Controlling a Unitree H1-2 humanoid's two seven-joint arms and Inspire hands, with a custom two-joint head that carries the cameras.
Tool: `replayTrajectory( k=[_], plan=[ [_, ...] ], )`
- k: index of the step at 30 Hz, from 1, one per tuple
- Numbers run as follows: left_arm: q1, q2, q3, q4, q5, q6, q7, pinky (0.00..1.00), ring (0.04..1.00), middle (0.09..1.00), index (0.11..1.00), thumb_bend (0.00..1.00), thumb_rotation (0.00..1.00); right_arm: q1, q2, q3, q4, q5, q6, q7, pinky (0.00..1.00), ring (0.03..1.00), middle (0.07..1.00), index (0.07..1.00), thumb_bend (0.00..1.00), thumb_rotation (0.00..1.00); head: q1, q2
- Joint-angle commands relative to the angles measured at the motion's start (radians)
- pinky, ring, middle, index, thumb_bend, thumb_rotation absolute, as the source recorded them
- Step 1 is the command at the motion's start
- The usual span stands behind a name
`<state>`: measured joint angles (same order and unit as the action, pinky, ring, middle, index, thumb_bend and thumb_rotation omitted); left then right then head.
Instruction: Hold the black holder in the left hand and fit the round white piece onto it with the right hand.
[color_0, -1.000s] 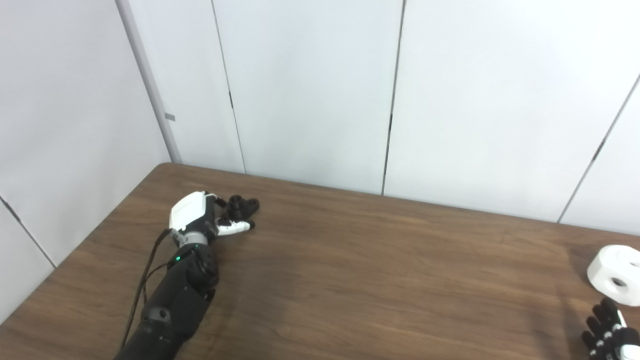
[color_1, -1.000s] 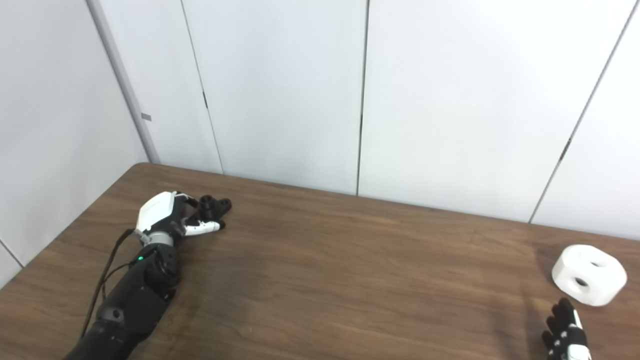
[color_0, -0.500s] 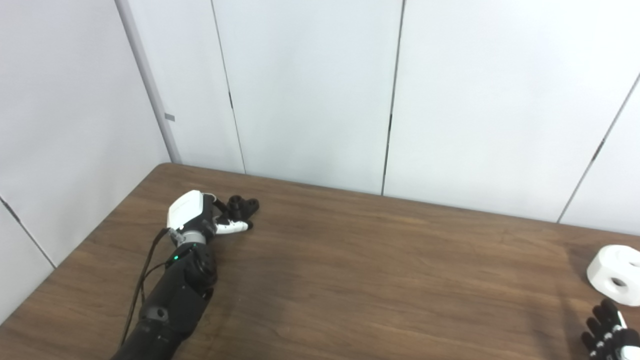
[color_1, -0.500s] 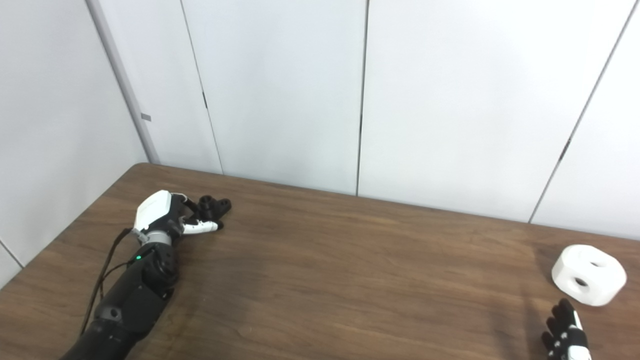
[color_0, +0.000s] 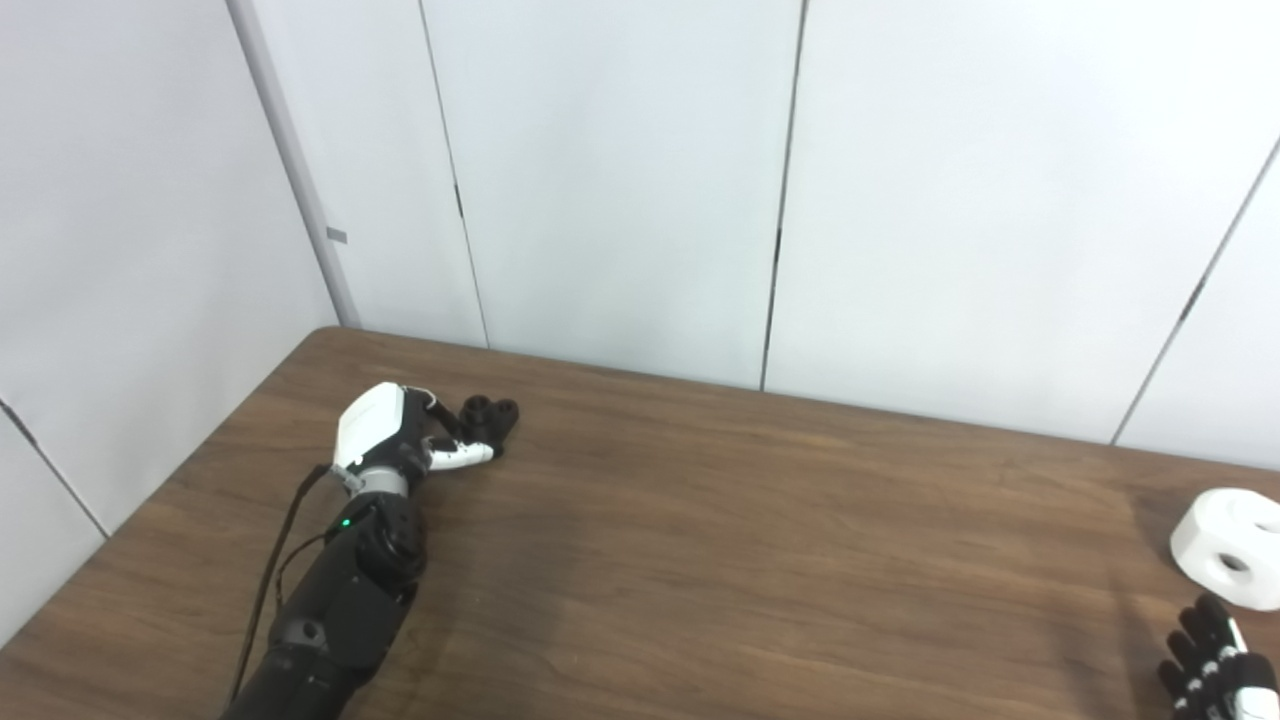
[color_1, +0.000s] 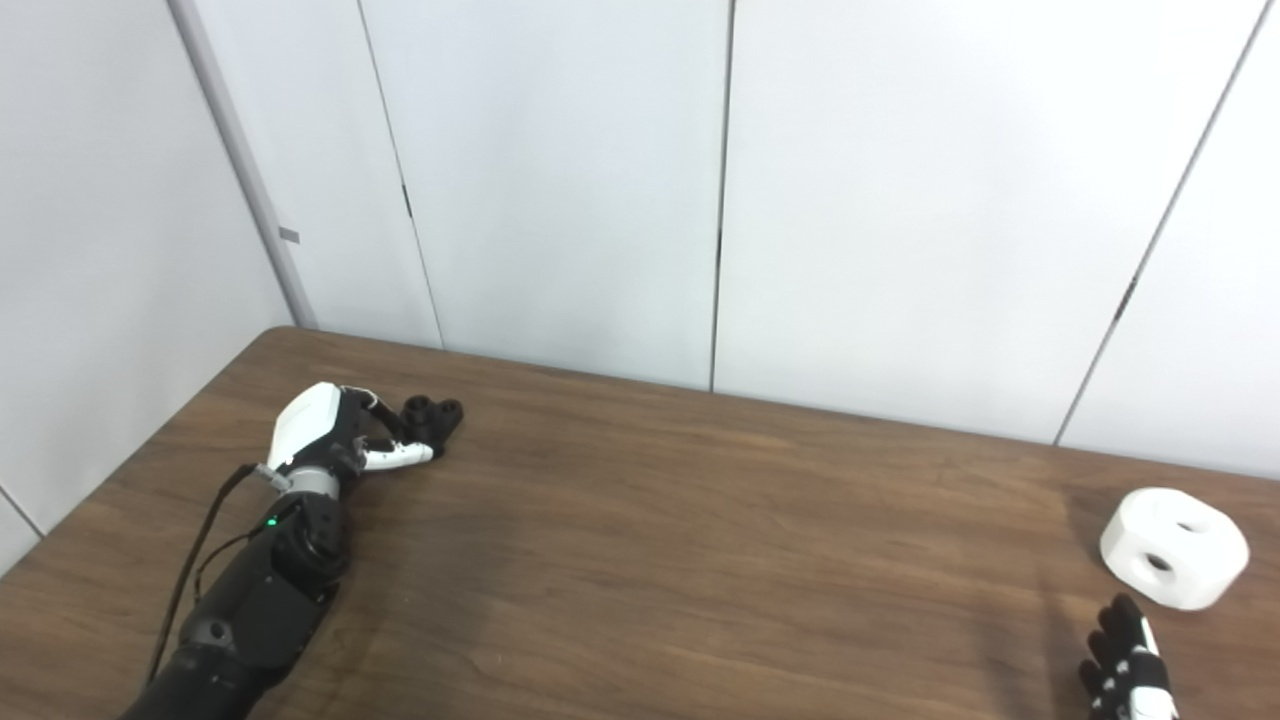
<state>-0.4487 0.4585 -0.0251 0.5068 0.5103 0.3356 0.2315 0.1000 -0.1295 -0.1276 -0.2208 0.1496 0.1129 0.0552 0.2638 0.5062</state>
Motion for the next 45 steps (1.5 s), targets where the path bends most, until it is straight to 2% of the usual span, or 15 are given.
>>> replayTrajectory(
  k=[1, 12, 20, 26, 32, 37, 40, 45],
  plan=[
    [-0.031, 0.019, -0.009, 0.007, 0.0, -0.013, -0.004, 0.99, 0.899, 0.789, 0.484, 0.52, 0.05, -0.017, 0.003, -0.005, -0.023, 0.009, -0.017, -0.003, 1.0, 1.0, 1.0, 1.0, 0.47, 1.0, -0.001, 0.001],
    [0.002, 0.021, -0.021, -0.065, -0.006, -0.017, -0.033, 0.97, 0.901, 0.789, 0.484, 0.52, 0.05, -0.018, 0.004, -0.003, -0.026, 0.004, -0.016, -0.003, 1.0, 1.0, 1.0, 1.0, 0.49, 1.0, -0.011, 0.008],
    [0.058, 0.01, -0.032, -0.229, -0.009, 0.015, -0.105, 0.95, 0.913, 0.796, 0.485, 0.52, 0.05, -0.02, 0.004, 0.002, -0.032, -0.012, -0.009, -0.006, 1.0, 1.0, 1.0, 1.0, 0.48, 1.0, -0.021, 0.014],
    [0.09, -0.028, -0.036, -0.353, -0.014, 0.061, -0.163, 0.89, 0.929, 0.805, 0.485, 0.52, 0.05, -0.024, 0.011, 0.01, -0.033, -0.022, -0.009, -0.013, 1.0, 1.0, 0.999, 1.0, 0.44, 1.0, -0.044, 0.02],
    [0.137, -0.056, -0.085, -0.47, 0.016, 0.065, -0.204, 0.89, 0.932, 0.811, 0.485, 0.52, 0.05, -0.027, 0.021, 0.013, -0.029, -0.019, -0.014, -0.021, 1.0, 1.0, 1.0, 1.0, 0.43, 1.0, -0.066, 0.026],
    [0.171, -0.085, -0.123, -0.555, 0.066, 0.098, -0.224, 0.91, 0.919, 0.803, 0.485, 0.52, 0.05, -0.029, 0.026, 0.017, -0.028, -0.021, -0.015, -0.018, 1.0, 1.0, 0.998, 1.0, 0.43, 1.0, -0.091, 0.033],
    [0.201, -0.102, -0.167, -0.599, 0.108, 0.075, -0.223, 0.97, 0.91, 0.802, 0.485, 0.52, 0.05, -0.03, 0.03, 0.019, -0.024, -0.023, -0.018, -0.018, 1.0, 1.0, 0.998, 1.0, 0.45, 1.0, -0.109, 0.038],
    [0.248, -0.118, -0.226, -0.645, 0.167, 0.033, -0.222, 0.97, 0.9, 0.793, 0.484, 0.52, 0.05, -0.03, 0.038, 0.019, -0.022, -0.025, -0.021, -0.023, 1.0, 1.0, 0.997, 1.0, 0.46, 1.0, -0.138, 0.046]
  ],
)
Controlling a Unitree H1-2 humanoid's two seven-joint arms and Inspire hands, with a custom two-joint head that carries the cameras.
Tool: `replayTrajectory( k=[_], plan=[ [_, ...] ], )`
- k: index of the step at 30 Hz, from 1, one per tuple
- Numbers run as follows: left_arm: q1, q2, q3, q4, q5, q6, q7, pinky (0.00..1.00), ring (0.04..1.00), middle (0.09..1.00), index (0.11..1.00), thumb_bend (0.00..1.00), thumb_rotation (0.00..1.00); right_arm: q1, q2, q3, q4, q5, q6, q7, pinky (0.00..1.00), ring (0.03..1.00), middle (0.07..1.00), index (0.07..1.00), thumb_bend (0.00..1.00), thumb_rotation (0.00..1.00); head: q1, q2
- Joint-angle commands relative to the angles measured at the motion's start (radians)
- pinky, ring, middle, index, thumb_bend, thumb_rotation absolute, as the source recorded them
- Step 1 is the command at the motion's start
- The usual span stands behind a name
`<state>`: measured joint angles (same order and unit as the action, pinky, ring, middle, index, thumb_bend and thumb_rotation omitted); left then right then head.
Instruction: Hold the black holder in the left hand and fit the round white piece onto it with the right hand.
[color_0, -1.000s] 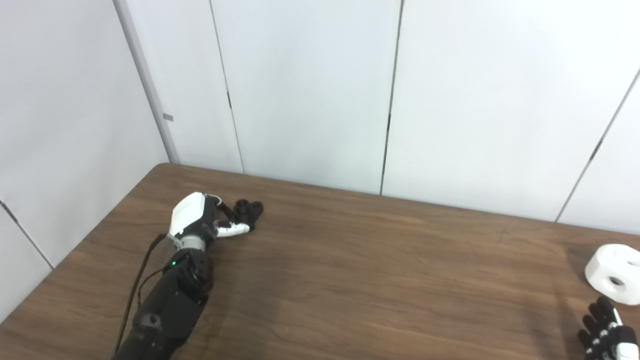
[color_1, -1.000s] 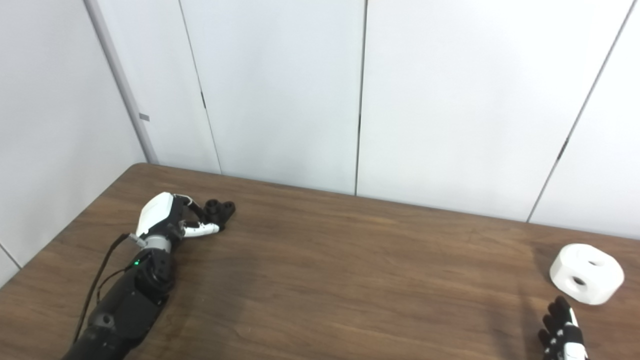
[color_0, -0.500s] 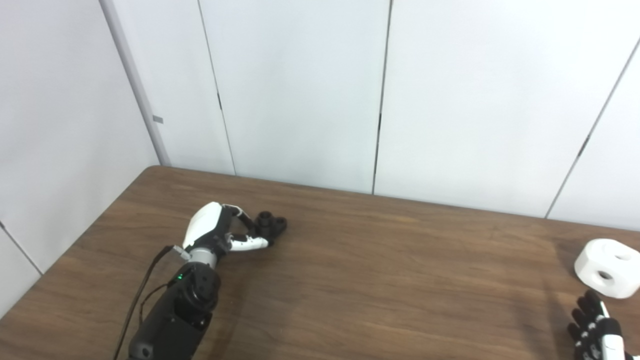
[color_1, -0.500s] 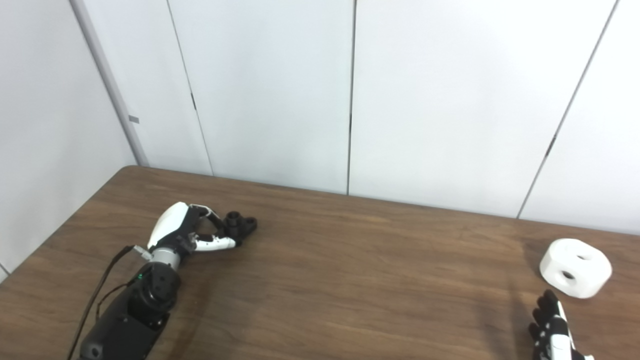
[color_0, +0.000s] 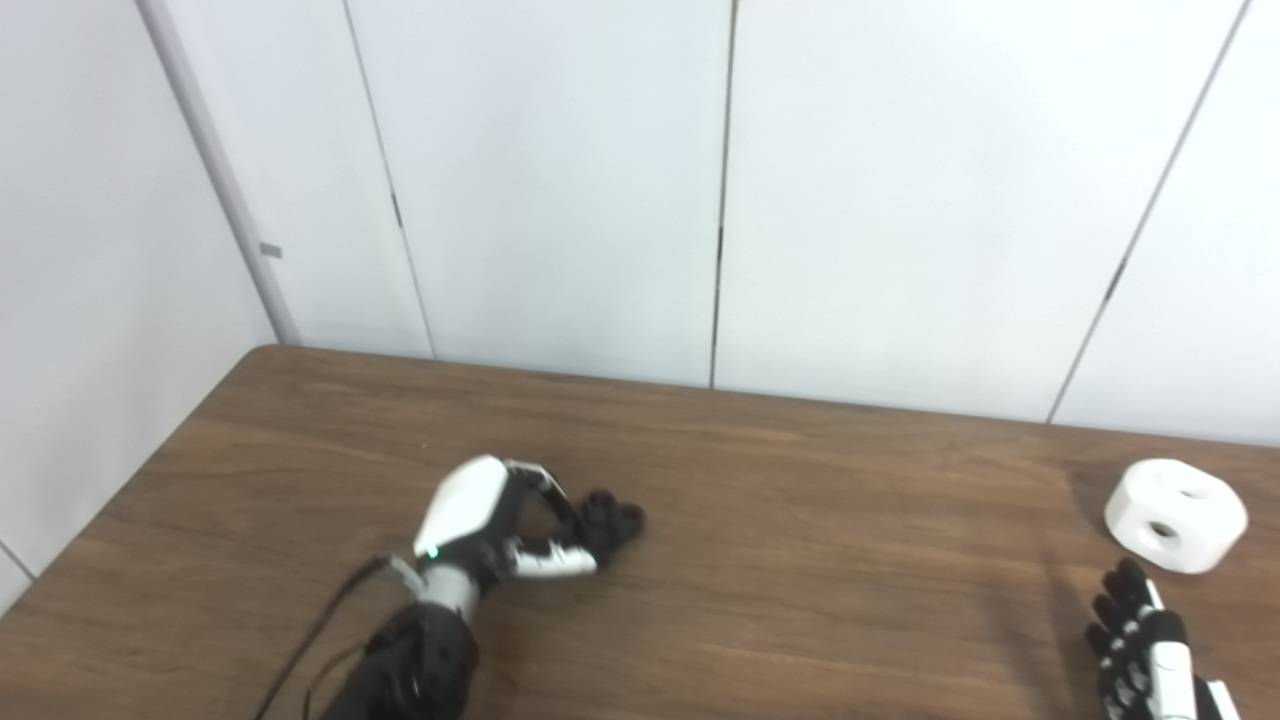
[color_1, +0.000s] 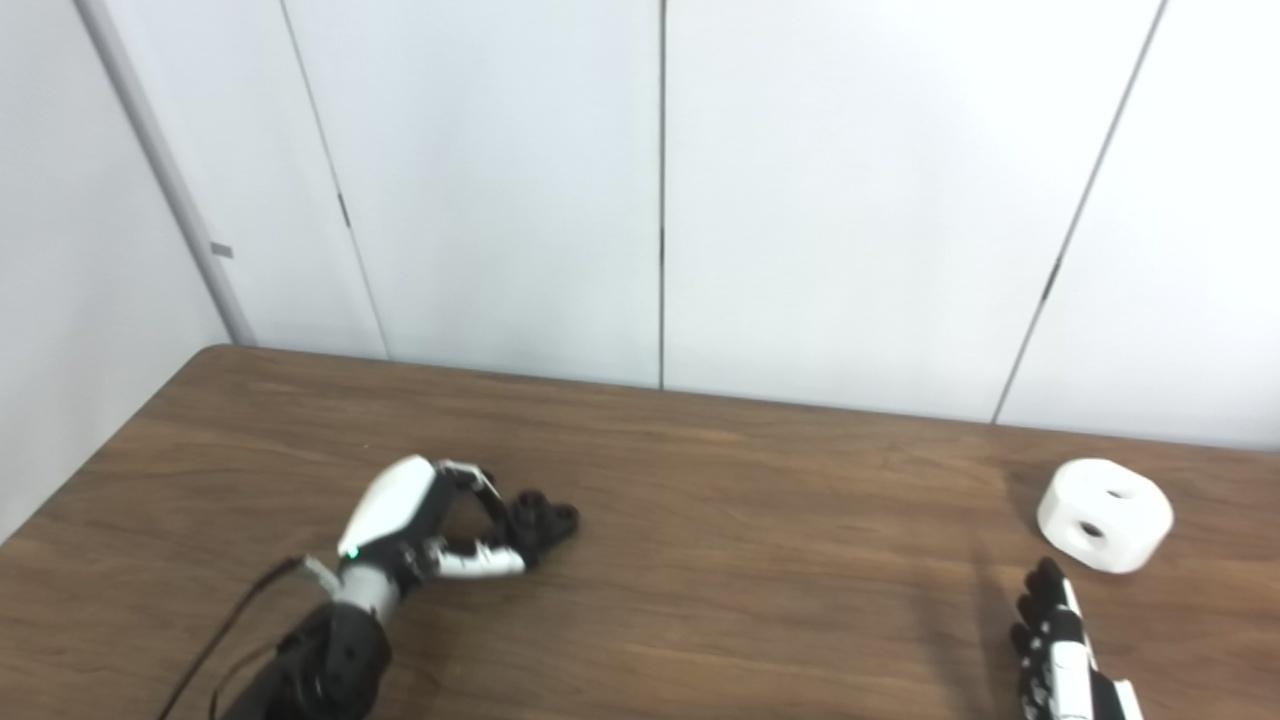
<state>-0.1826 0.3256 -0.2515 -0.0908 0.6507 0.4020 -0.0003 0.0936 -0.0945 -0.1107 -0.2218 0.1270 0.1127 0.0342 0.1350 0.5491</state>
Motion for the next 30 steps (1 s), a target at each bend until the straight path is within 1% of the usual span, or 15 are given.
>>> replayTrajectory(
  k=[1, 6, 8, 12, 16, 18, 21, 23, 27, 30],
  plan=[
    [-0.011, 0.012, -0.008, -0.056, 0.037, -0.037, 0.006, 0.97, 0.901, 0.792, 0.483, 0.52, 0.05, -0.024, 0.004, 0.004, -0.021, -0.008, -0.021, -0.004, 1.0, 1.0, 0.993, 1.0, 0.47, 1.0, -0.017, 0.005],
    [0.026, -0.004, -0.053, -0.094, 0.088, -0.074, -0.004, 0.97, 0.899, 0.786, 0.483, 0.52, 0.05, -0.025, 0.009, 0.009, -0.027, -0.014, -0.016, -0.006, 1.0, 1.0, 0.986, 1.0, 0.51, 1.0, -0.047, 0.019],
    [0.039, -0.011, -0.066, -0.11, 0.098, -0.083, -0.008, 0.98, 0.904, 0.789, 0.483, 0.52, 0.05, -0.027, 0.013, 0.011, -0.032, -0.016, -0.011, -0.008, 1.0, 1.0, 0.985, 1.0, 0.52, 1.0, -0.057, 0.024],
    [0.067, -0.022, -0.094, -0.14, 0.134, -0.111, -0.013, 0.98, 0.897, 0.784, 0.483, 0.52, 0.05, -0.027, 0.016, 0.022, -0.043, -0.037, -0.012, -0.012, 1.0, 1.0, 0.98, 1.0, 0.52, 1.0, -0.086, 0.044],
    [0.095, -0.033, -0.123, -0.177, 0.17, -0.122, -0.035, 0.97, 0.895, 0.788, 0.483, 0.52, 0.05, -0.027, 0.025, 0.028, -0.06, -0.038, 0.004, -0.02, 1.0, 1.0, 0.98, 1.0, 0.54, 1.0, -0.106, 0.062],
    [0.113, -0.042, -0.137, -0.192, 0.193, -0.137, -0.035, 0.95, 0.886, 0.787, 0.483, 0.52, 0.05, -0.028, 0.029, 0.029, -0.069, -0.038, 0.016, -0.023, 1.0, 1.0, 0.983, 1.0, 0.55, 1.0, -0.112, 0.07],
    [0.141, -0.056, -0.144, -0.214, 0.206, -0.162, -0.029, 0.94, 0.876, 0.781, 0.484, 0.52, 0.05, -0.031, 0.033, 0.032, -0.085, -0.05, 0.036, -0.029, 1.0, 1.0, 0.985, 1.0, 0.55, 1.0, -0.124, 0.086],
    [0.161, -0.071, -0.142, -0.223, 0.21, -0.174, -0.024, 0.94, 0.873, 0.78, 0.484, 0.52, 0.05, -0.032, 0.035, 0.033, -0.092, -0.062, 0.042, -0.035, 1.0, 1.0, 0.982, 1.0, 0.55, 1.0, -0.126, 0.09],
    [0.201, -0.102, -0.139, -0.214, 0.224, -0.21, 0.016, 0.94, 0.868, 0.779, 0.484, 0.52, 0.05, -0.033, 0.039, 0.036, -0.111, -0.08, 0.066, -0.047, 1.0, 0.994, 0.973, 1.0, 0.57, 1.0, -0.141, 0.107],
    [0.228, -0.117, -0.143, -0.203, 0.235, -0.242, 0.041, 0.94, 0.864, 0.781, 0.484, 0.52, 0.05, -0.031, 0.036, 0.043, -0.126, -0.104, 0.077, -0.053, 1.0, 0.975, 0.959, 1.0, 0.54, 1.0, -0.151, 0.119]
  ],
)
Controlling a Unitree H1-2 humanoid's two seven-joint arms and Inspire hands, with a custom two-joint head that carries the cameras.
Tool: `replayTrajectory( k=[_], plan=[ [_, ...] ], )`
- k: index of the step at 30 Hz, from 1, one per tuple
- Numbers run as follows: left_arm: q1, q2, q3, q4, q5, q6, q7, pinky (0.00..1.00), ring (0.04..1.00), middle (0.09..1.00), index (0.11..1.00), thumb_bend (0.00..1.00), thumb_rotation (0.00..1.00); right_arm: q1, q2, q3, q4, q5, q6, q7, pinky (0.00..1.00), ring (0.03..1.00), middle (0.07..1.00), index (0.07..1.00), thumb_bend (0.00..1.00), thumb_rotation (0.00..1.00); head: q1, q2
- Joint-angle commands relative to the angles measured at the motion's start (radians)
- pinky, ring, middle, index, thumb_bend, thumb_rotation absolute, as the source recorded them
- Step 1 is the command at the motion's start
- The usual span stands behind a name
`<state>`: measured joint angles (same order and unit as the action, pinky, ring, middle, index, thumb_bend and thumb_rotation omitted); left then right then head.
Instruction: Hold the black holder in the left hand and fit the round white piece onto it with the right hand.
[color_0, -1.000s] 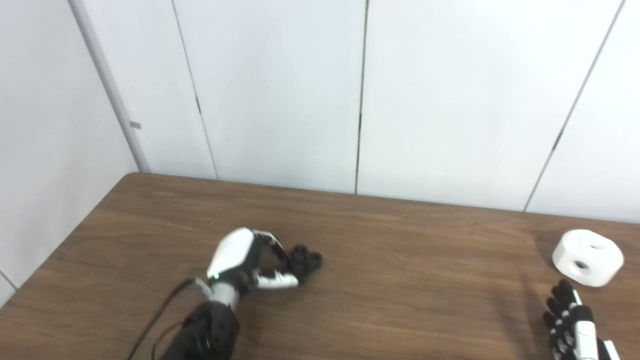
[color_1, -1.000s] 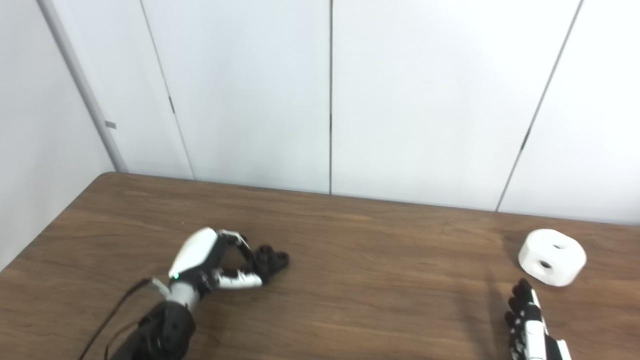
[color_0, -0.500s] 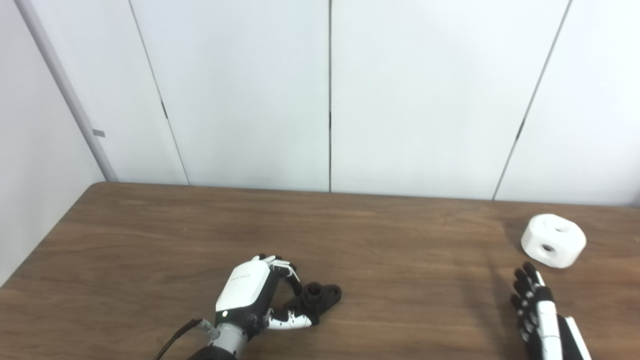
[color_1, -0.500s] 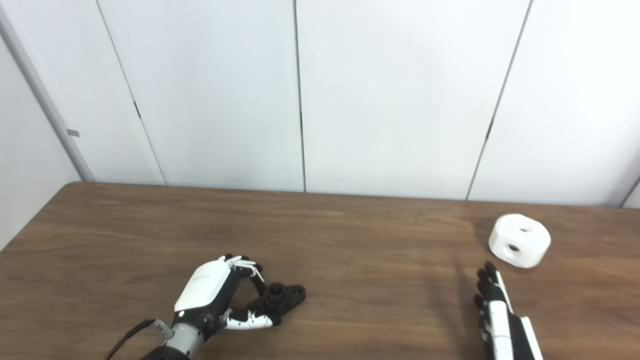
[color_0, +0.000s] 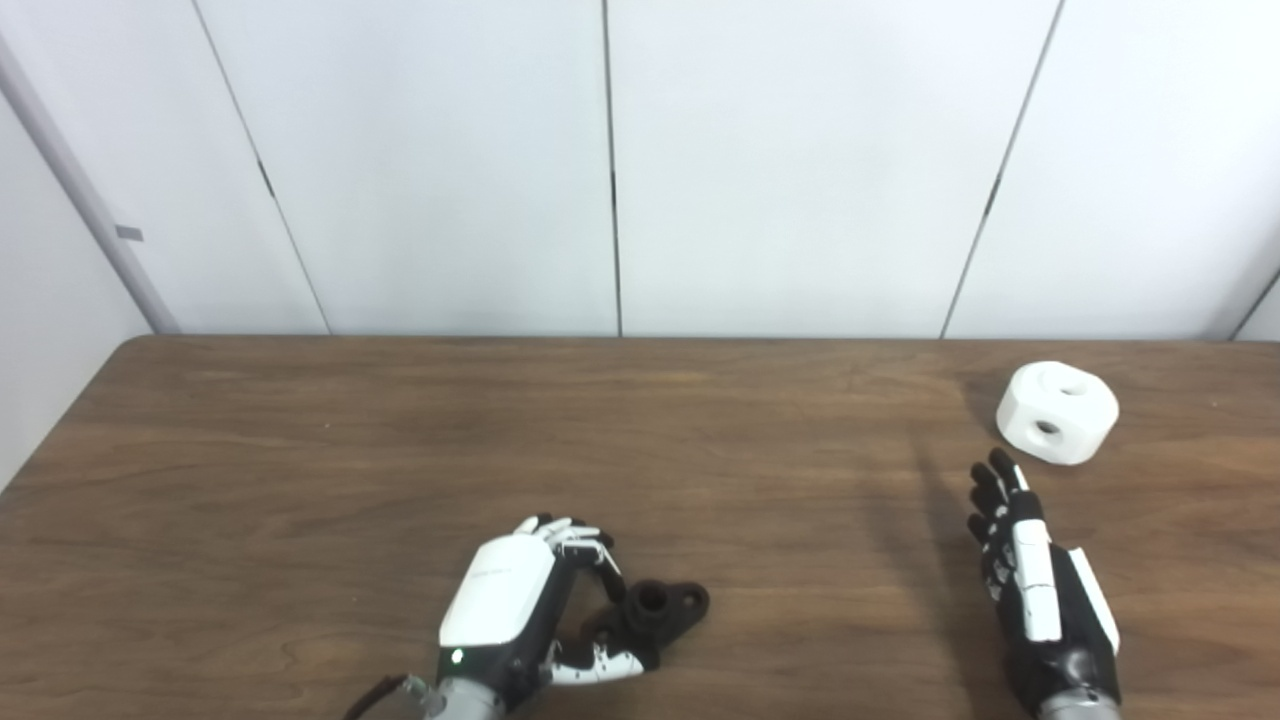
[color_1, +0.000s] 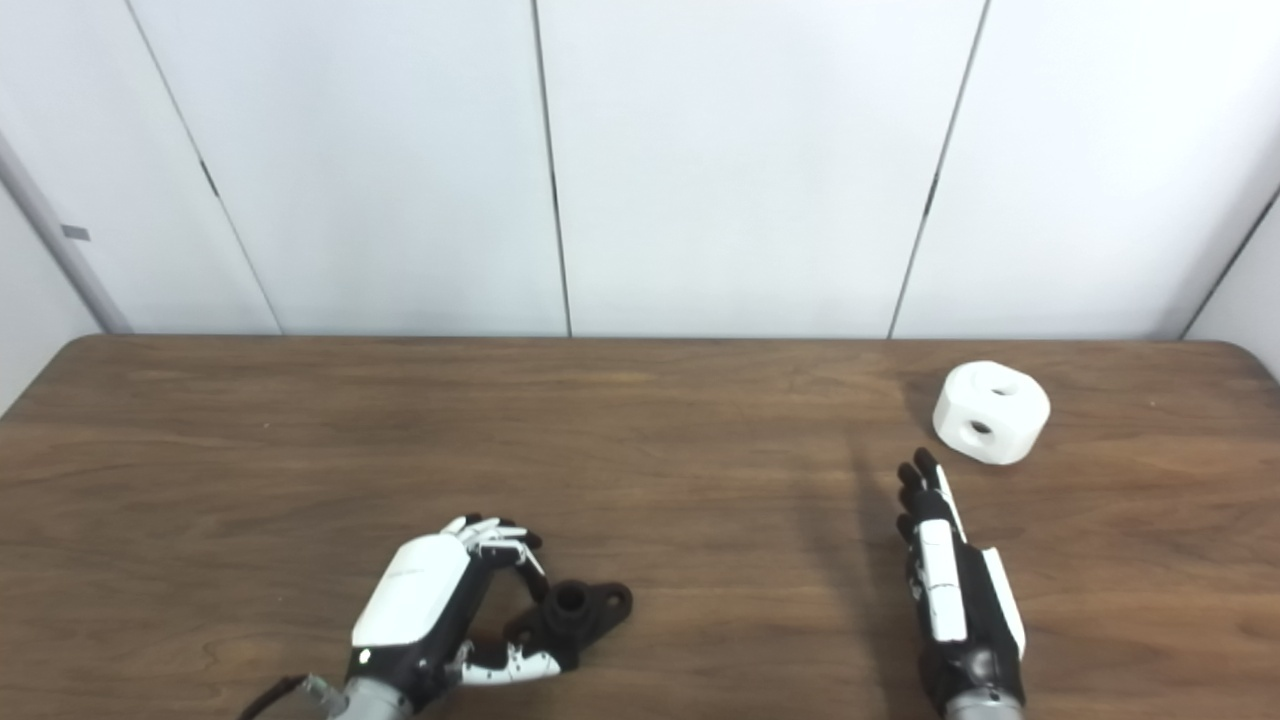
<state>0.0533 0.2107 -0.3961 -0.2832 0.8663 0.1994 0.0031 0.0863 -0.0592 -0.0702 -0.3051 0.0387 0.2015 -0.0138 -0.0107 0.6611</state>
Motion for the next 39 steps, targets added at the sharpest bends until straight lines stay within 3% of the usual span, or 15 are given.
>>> replayTrajectory(
  k=[1, 7, 18, 23, 28, 33, 37, 39],
  plan=[
    [0.0, -0.006, 0.001, -0.01, 0.021, -0.046, 0.04, 0.94, 0.863, 0.782, 0.484, 0.52, 0.05, -0.024, -0.001, 0.004, -0.047, -0.021, -0.01, -0.006, 1.0, 0.972, 0.96, 1.0, 0.54, 1.0, -0.008, 0.011],
    [0.023, -0.016, 0.005, -0.003, 0.024, -0.083, 0.047, 0.94, 0.862, 0.783, 0.484, 0.52, 0.05, -0.024, 0.002, -0.001, -0.073, -0.037, 0.019, -0.014, 0.99, 0.956, 0.954, 0.984, 0.53, 0.98, -0.02, 0.027],
    [0.038, -0.024, 0.009, 0.01, 0.026, -0.1, 0.038, 0.95, 0.876, 0.788, 0.484, 0.52, 0.05, -0.037, -0.015, -0.029, -0.084, -0.069, 0.036, -0.043, 1.0, 0.965, 0.952, 0.967, 0.61, 1.0, -0.043, 0.026],
    [0.035, -0.022, 0.015, 0.014, 0.015, -0.093, 0.024, 0.95, 0.874, 0.787, 0.484, 0.52, 0.05, -0.086, -0.053, -0.063, -0.09, -0.087, 0.06, -0.049, 1.0, 0.968, 0.951, 0.951, 0.59, 1.0, -0.054, 0.016],
    [0.034, -0.015, 0.024, 0.018, 0.003, -0.097, 0.018, 0.94, 0.871, 0.788, 0.484, 0.52, 0.05, -0.146, -0.107, -0.095, -0.112, -0.097, 0.121, -0.039, 1.0, 0.998, 0.968, 0.94, 0.55, 0.92, -0.086, 0.003],
    [0.034, -0.004, 0.041, 0.025, -0.013, -0.121, 0.019, 0.93, 0.866, 0.783, 0.484, 0.52, 0.05, -0.2, -0.167, -0.088, -0.12, -0.231, 0.207, -0.064, 0.97, 0.96, 0.928, 0.829, 0.59, 0.87, -0.134, -0.002],
    [0.035, 0.004, 0.056, 0.02, -0.024, -0.133, 0.012, 0.93, 0.863, 0.779, 0.483, 0.52, 0.05, -0.229, -0.201, -0.081, -0.133, -0.31, 0.264, -0.049, 0.9, 0.925, 0.903, 0.819, 0.61, 0.85, -0.199, -0.013],
    [0.036, 0.007, 0.066, 0.02, -0.033, -0.142, 0.011, 0.92, 0.861, 0.778, 0.483, 0.52, 0.05, -0.247, -0.198, -0.092, -0.129, -0.356, 0.268, -0.039, 0.89, 0.918, 0.899, 0.799, 0.64, 0.79, -0.223, -0.018]
  ],
)
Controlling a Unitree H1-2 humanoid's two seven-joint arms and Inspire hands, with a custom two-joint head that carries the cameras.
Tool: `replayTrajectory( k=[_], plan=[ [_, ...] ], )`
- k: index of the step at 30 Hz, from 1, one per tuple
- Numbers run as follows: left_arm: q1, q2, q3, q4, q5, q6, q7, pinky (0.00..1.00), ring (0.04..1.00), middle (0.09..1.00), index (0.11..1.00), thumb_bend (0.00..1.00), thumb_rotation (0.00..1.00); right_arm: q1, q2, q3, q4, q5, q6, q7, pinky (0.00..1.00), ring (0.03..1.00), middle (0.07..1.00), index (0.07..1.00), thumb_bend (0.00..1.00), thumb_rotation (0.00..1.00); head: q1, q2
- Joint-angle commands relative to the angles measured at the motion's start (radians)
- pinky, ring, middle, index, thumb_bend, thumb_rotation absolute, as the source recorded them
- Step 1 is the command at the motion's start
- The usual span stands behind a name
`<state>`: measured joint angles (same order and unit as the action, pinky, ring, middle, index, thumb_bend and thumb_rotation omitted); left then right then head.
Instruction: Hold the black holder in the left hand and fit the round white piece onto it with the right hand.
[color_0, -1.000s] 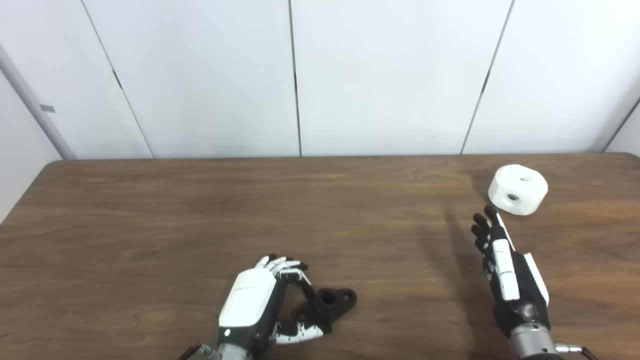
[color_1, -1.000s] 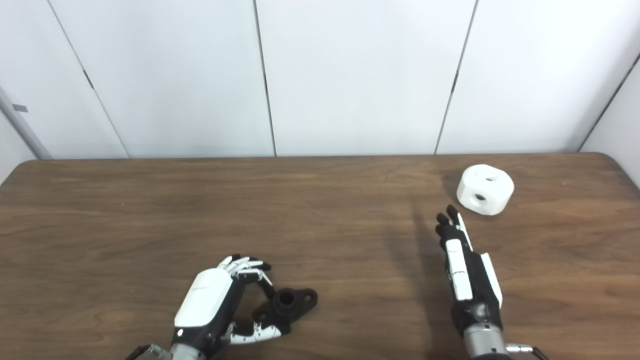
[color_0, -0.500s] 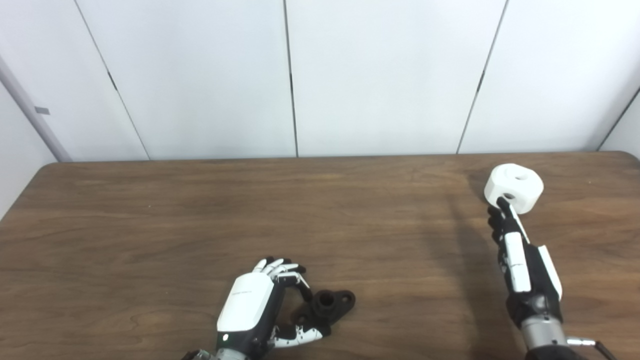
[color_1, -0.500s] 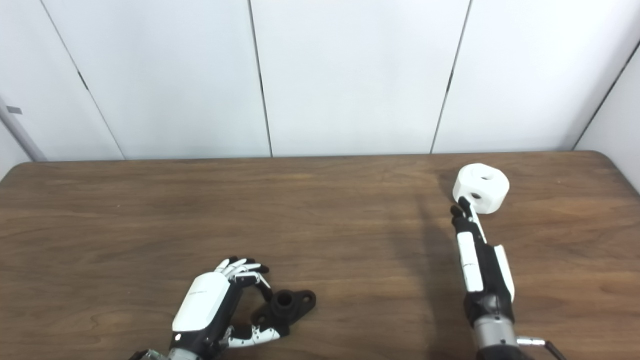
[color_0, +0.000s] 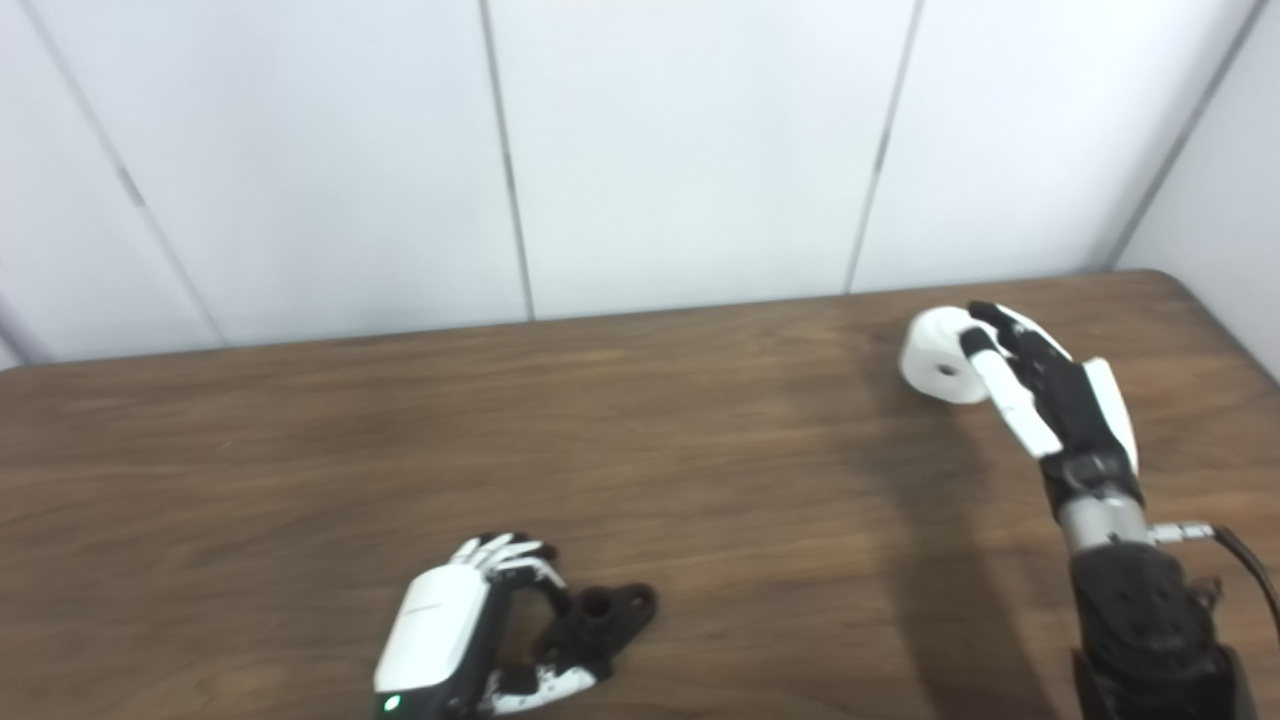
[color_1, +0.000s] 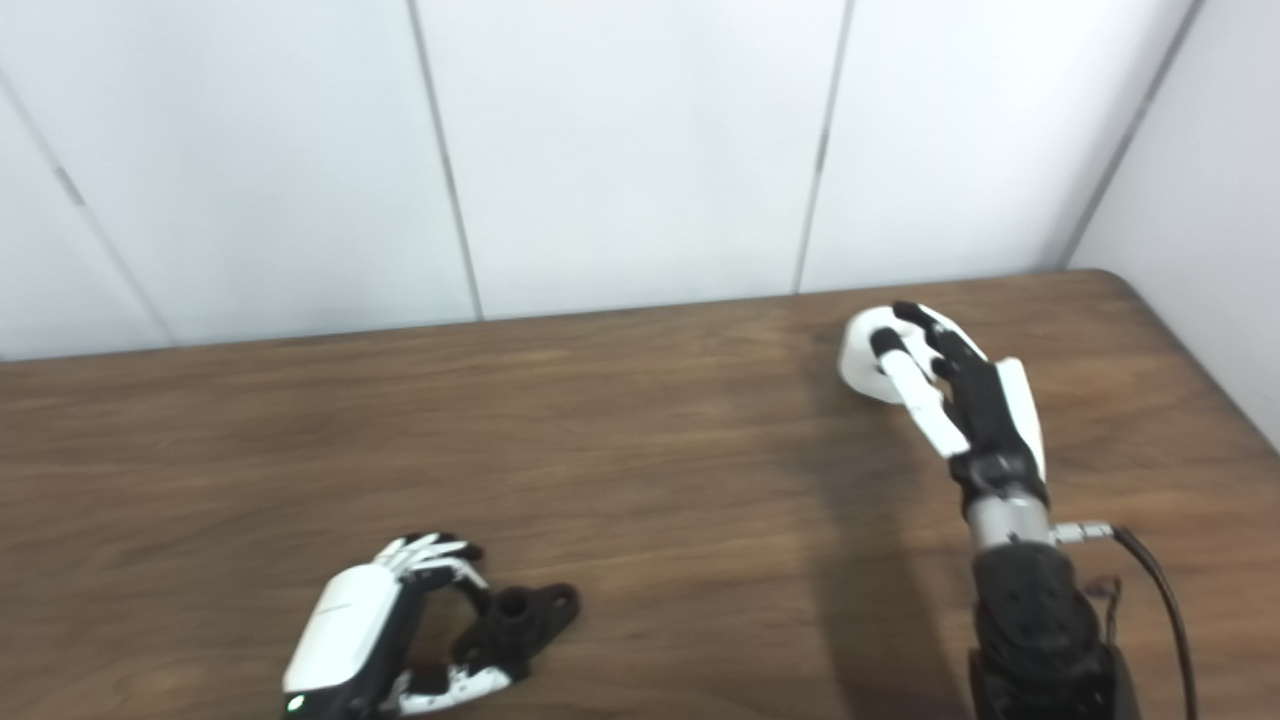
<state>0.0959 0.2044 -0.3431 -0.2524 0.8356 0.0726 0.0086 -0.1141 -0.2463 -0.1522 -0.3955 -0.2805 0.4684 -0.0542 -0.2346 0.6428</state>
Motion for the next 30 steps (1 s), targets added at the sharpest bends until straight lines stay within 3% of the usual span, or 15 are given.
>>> replayTrajectory(
  k=[1, 9, 13, 21, 30],
  plan=[
    [-0.006, 0.015, 0.018, -0.011, -0.008, -0.019, 0.004, 0.92, 0.86, 0.778, 0.483, 0.52, 0.05, -0.055, -0.008, -0.015, -0.037, -0.06, 0.001, 0.009, 0.89, 0.92, 0.904, 0.794, 0.65, 0.77, -0.012, -0.002],
    [-0.002, 0.024, 0.046, -0.025, -0.031, -0.034, -0.022, 0.93, 0.858, 0.774, 0.484, 0.52, 0.04, -0.149, 0.029, -0.099, -0.007, -0.288, 0.001, 0.167, 0.93, 0.962, 0.948, 0.803, 0.73, 0.54, -0.066, -0.01],
    [-0.003, 0.023, 0.056, -0.031, -0.029, -0.029, -0.035, 0.91, 0.852, 0.77, 0.484, 0.52, 0.04, -0.191, 0.013, -0.116, 0.025, -0.362, 0.001, 0.23, 0.97, 0.986, 0.97, 0.815, 0.77, 0.5, -0.076, -0.012],
    [-0.002, 0.014, 0.073, -0.034, -0.035, -0.037, -0.051, 0.9, 0.838, 0.768, 0.484, 0.52, 0.04, -0.278, -0.095, -0.102, 0.155, -0.469, 0.001, 0.356, 0.95, 1.0, 1.0, 0.825, 0.93, 0.41, -0.083, -0.014],
    [0.003, 0.013, 0.084, -0.045, -0.041, -0.038, -0.06, 0.9, 0.826, 0.769, 0.484, 0.52, 0.04, -0.341, -0.176, -0.04, 0.303, -0.56, 0.001, 0.435, 0.96, 1.0, 1.0, 0.836, 0.97, 0.32, -0.102, -0.014]
  ],
)
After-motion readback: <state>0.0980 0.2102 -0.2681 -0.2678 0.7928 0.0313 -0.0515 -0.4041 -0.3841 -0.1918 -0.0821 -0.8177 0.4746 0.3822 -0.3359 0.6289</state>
